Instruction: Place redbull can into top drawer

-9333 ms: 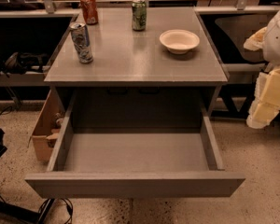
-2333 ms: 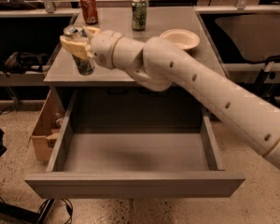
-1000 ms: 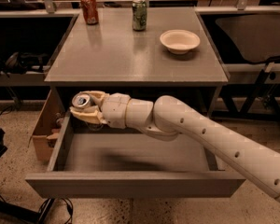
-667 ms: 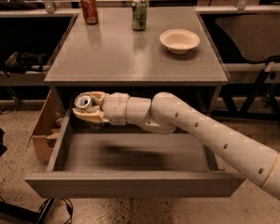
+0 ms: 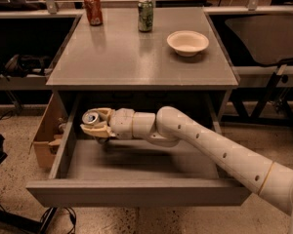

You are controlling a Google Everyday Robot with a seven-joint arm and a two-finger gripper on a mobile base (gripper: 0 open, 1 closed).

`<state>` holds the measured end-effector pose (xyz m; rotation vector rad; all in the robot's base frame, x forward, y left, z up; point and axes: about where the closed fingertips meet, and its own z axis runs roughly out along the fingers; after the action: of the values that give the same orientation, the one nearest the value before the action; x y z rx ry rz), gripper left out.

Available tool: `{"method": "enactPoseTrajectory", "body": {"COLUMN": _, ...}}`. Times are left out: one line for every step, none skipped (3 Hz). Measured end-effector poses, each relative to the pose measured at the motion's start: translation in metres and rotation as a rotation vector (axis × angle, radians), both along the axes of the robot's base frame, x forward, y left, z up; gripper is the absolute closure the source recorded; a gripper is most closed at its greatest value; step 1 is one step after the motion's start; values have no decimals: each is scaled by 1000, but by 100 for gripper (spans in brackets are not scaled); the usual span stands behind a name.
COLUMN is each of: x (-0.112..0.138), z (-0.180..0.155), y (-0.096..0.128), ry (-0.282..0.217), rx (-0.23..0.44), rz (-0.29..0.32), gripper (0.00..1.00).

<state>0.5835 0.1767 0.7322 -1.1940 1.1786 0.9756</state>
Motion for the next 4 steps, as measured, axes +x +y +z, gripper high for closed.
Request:
{"method": "enactPoseTrajectory", "body": {"x": -4, "z": -24, "y": 1, "ry": 28, "rx": 24, "rz": -13, "gripper": 100}}
{"method": "enactPoseTrajectory", "body": {"x": -5, "z": -44, "y": 3, "ry": 71, "rx": 68, "rz": -39, "gripper": 82}}
{"method": "enactPoseTrajectory", "body": {"x": -5, "z": -47, "y": 4, "ry": 78, "rx": 73, "rz": -40, "gripper": 57}}
{"method": "enactPoseTrajectory", "body": {"x": -5, "z": -47, "y": 4, "ry": 78, "rx": 73, "rz": -40, "gripper": 36}}
